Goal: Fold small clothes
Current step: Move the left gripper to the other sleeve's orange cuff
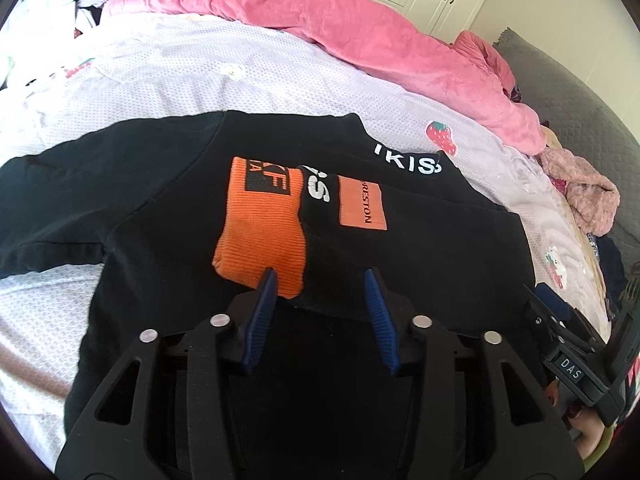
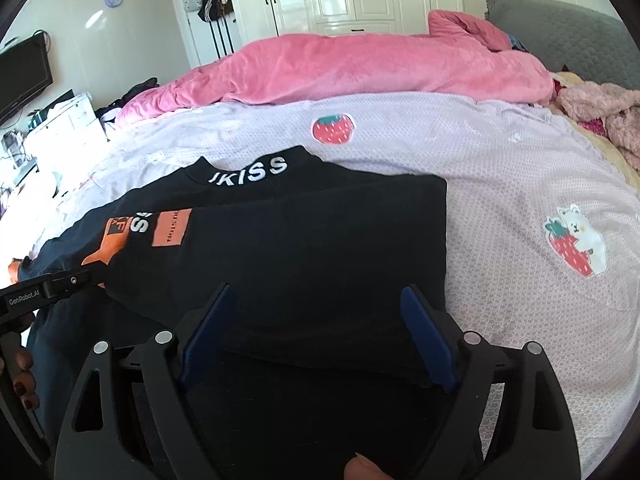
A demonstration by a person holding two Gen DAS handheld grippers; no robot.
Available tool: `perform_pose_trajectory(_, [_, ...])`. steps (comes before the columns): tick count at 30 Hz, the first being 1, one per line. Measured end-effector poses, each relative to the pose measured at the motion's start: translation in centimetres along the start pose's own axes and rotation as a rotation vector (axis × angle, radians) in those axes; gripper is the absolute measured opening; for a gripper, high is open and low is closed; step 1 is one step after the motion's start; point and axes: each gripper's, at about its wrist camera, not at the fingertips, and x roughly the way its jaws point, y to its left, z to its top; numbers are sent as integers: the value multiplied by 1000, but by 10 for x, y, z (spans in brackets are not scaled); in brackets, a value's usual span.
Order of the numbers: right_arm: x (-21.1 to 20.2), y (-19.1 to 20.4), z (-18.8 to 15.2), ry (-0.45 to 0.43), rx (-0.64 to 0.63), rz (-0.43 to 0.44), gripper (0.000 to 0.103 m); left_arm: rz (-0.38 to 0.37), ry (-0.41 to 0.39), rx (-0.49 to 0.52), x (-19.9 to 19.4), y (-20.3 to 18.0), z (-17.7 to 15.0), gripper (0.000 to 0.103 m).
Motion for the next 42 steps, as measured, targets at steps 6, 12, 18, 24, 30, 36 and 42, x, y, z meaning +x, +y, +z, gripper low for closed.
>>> perform_pose_trajectory(6, [-7,7,-1,-30,-17,-9,95,18,-24,-13,-15,8,-1,55])
perform_pose_trajectory(12, [-17,16,0,-62,-31,5,96,41,-60,-25,-34,20,-1,69])
perform_pose_trajectory(18, [-32,26,1,-114,-42,28,98,81,-107,-49,-56,40,-2,82])
perform_pose_trajectory(24, [-42,42,1,-149,-92,3,98,174,-158,-43,-80,60,-6,90])
perform_pose_trajectory(30, [-51,58,3,-157,-92,30,98,191,-203,-60,-102,76,-6,92])
perform_pose_trajectory(36, [-55,90,1,-149,-114,62,98,210,-241,-88,-117,96,-7,93])
perform_pose_trajectory(42, [-59,123,-1,-147,-152,87,98,268,-277,-110,-127,118,-6,93])
